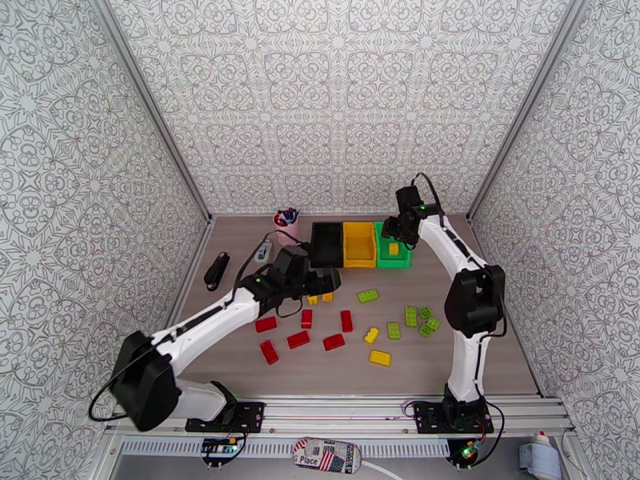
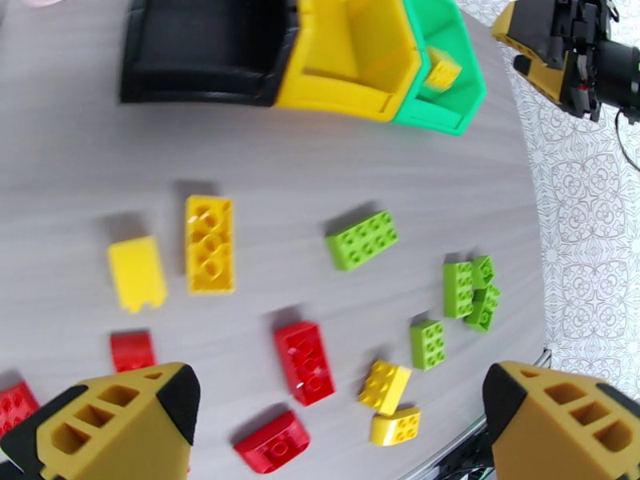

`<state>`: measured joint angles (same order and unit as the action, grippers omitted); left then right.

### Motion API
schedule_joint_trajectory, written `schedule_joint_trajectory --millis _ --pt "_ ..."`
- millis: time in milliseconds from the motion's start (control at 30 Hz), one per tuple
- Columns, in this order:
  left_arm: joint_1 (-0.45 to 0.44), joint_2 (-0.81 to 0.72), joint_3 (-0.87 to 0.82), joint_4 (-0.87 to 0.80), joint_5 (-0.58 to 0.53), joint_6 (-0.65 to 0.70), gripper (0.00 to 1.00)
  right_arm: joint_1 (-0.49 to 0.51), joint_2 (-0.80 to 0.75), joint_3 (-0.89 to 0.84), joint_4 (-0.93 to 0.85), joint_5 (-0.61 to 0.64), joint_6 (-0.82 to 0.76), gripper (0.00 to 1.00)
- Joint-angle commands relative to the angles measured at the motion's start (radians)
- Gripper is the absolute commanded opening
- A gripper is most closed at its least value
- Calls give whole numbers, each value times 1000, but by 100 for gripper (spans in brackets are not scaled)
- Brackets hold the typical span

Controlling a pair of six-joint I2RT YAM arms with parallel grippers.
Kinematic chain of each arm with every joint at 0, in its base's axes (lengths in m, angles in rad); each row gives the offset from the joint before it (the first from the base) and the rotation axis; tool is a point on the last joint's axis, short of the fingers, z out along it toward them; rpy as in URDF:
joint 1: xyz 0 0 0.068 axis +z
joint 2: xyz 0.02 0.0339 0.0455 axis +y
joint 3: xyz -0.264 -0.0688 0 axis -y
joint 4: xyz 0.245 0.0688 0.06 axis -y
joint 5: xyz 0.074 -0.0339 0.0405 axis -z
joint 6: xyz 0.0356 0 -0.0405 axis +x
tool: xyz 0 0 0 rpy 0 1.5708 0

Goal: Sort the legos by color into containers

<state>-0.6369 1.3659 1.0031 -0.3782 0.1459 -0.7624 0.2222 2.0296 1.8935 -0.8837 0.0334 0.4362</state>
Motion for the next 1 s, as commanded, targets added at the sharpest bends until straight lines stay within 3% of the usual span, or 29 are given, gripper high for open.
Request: schedule_joint_trajectory --millis 0,267,500,700,967 --pt "-2 -40 -50 9 -48 -25 99 2 -115 -96 10 -46 -9 69" --pt "10 -122 -170 14 -107 -74 99 72 -351 -500 133 -115 12 73" --pt "30 -148 -270 40 -112 -127 99 239 -442 -742 219 -112 106 73" --pt "45 -198 -325 49 -143 -165 99 388 -387 -726 282 -113 187 72" --pt "59 -285 -387 19 -156 -187 99 497 -167 -502 285 -112 239 70"
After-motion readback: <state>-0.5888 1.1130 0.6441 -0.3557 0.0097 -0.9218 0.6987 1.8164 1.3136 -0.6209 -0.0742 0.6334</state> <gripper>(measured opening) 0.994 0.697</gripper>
